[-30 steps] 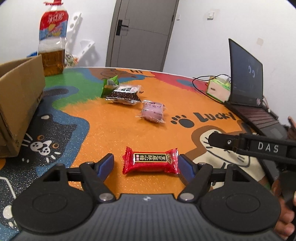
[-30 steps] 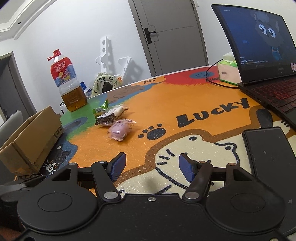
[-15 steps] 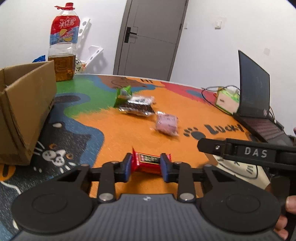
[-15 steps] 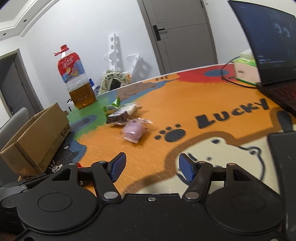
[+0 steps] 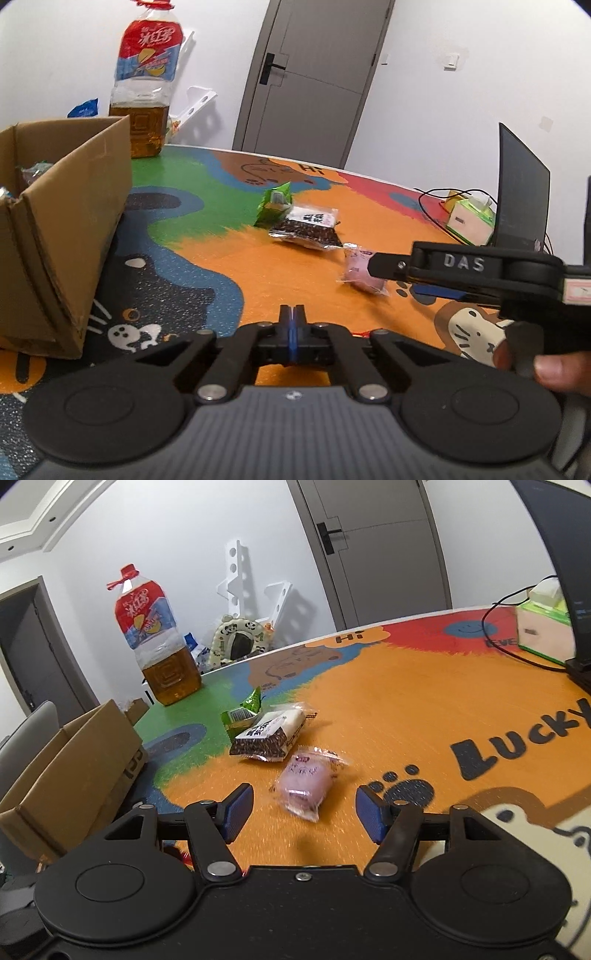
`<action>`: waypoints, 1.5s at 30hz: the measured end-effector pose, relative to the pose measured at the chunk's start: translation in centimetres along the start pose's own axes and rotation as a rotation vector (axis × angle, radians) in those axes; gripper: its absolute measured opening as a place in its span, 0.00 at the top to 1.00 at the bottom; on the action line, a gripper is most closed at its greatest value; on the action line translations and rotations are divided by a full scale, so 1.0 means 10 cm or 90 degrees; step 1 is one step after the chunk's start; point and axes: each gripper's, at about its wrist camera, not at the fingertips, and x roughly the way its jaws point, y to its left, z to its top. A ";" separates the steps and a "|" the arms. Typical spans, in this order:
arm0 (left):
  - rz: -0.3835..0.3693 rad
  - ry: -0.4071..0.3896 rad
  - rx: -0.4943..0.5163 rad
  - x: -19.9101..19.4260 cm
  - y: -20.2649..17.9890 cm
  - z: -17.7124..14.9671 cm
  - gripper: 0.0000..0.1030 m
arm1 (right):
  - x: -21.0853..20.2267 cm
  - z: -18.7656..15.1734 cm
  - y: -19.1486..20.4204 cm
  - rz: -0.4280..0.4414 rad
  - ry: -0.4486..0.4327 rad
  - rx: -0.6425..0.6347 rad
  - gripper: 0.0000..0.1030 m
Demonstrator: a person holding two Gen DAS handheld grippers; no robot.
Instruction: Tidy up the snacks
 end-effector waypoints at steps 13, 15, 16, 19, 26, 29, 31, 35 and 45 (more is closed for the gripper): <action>0.009 -0.006 -0.015 -0.07 0.07 0.07 0.96 | 0.03 -0.10 -0.02 0.008 0.018 -0.007 0.97; 0.004 0.002 -0.012 -0.07 0.05 0.07 0.94 | -0.02 -0.11 -0.04 0.006 0.013 -0.008 0.98; 0.003 0.008 -0.012 -0.07 0.03 0.07 0.87 | -0.05 -0.12 -0.06 0.005 0.010 -0.008 0.98; 0.000 0.013 -0.006 -0.09 -0.04 0.04 0.46 | -0.16 -0.15 -0.10 0.001 0.002 -0.002 0.98; -0.015 0.013 0.042 -0.03 -0.27 -0.06 0.24 | -0.42 -0.26 -0.23 -0.004 0.001 -0.001 0.98; -0.012 0.022 0.044 0.04 -0.31 -0.11 0.24 | -0.52 -0.30 -0.26 -0.006 0.001 -0.005 0.98; -0.010 0.024 0.052 0.07 -0.32 -0.14 0.24 | -0.55 -0.31 -0.29 -0.010 0.002 -0.006 0.97; 0.009 0.025 0.070 0.09 -0.36 -0.16 0.27 | -0.60 -0.32 -0.36 -0.034 0.003 0.002 0.92; 0.010 0.024 0.066 0.05 -0.29 -0.13 0.62 | -0.41 -0.29 -0.26 -0.036 0.013 0.011 0.36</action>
